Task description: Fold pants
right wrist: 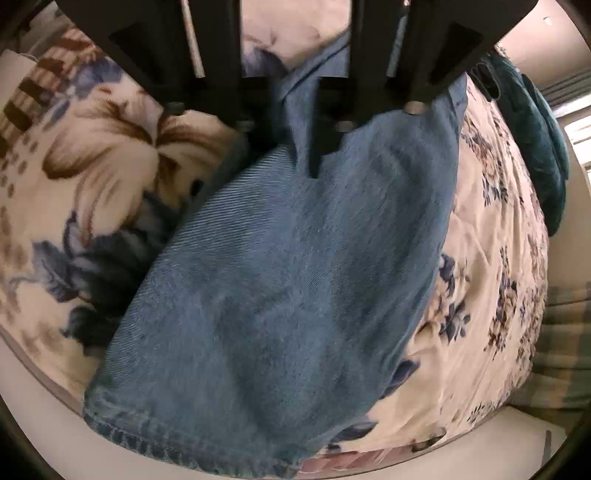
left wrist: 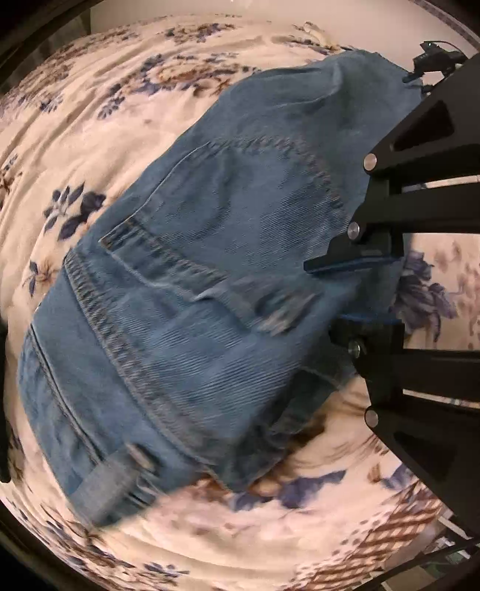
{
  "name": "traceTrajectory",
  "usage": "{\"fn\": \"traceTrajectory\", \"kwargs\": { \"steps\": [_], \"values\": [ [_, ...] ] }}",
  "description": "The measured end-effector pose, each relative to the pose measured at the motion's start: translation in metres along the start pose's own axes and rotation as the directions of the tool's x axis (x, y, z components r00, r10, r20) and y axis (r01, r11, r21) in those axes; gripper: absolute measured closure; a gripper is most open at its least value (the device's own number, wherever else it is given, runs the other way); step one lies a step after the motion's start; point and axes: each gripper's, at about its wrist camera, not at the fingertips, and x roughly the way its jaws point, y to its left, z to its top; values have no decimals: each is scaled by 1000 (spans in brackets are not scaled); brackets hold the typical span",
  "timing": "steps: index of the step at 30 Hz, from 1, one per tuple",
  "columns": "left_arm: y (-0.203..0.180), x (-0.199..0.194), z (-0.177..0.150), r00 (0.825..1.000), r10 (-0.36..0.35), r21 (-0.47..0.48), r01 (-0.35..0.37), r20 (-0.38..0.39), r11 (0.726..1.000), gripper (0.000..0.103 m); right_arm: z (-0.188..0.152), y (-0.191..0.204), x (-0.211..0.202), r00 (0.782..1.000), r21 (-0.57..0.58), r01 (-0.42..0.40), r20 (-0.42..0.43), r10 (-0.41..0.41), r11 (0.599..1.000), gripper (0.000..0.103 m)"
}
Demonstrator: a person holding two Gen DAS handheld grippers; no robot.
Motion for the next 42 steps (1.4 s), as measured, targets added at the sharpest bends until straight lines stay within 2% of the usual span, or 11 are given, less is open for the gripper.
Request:
{"fn": "traceTrajectory", "kwargs": {
  "steps": [5, 7, 8, 13, 17, 19, 21, 24, 28, 34, 42],
  "values": [
    [12, 9, -6, 1000, -19, -43, 20, 19, 999, 81, 0, -15, 10, 998, 61, -48, 37, 46, 997, 57],
    [23, 11, -5, 998, -43, -77, 46, 41, 996, 81, -3, -10, 10, 999, 26, -3, 48, 1, 1000, 73],
    [26, 10, -4, 998, -35, -84, 40, 60, 996, 82, -6, -6, 6, 996, -18, 53, 71, -52, 998, 98],
    [36, 15, -7, 998, 35, -69, -32, 43, 997, 93, -13, -16, -22, 981, -44, 99, 171, -90, 994, 98],
    [31, -4, -29, 997, 57, 22, -58, 44, 998, 92, -19, -17, -7, 996, -99, 73, 58, -67, 992, 93],
    [34, -23, -38, 998, 40, 30, -41, 55, 999, 91, -30, -13, -6, 999, -122, 32, 20, -30, 992, 77],
    [34, -39, -36, 997, 5, 17, -7, 81, 1000, 84, -55, -7, -12, 1000, -130, 13, 20, -10, 991, 60],
    [46, -60, -27, 987, -29, 15, 27, 159, 1000, 79, -101, 14, -4, 998, -122, -52, -39, 48, 991, 58],
    [60, -69, 5, 970, -29, 31, 22, 240, 999, 79, -185, 60, 36, 954, -86, -217, -229, 193, 972, 58],
    [87, -43, 66, 990, -115, 45, 112, 77, 993, 78, -287, 120, 109, 905, 5, -279, -333, 265, 960, 58],
    [122, -12, 114, 986, -166, 5, 166, -19, 986, 76, -332, 140, 155, 934, 117, -230, -254, 253, 966, 58]
  ]
}}
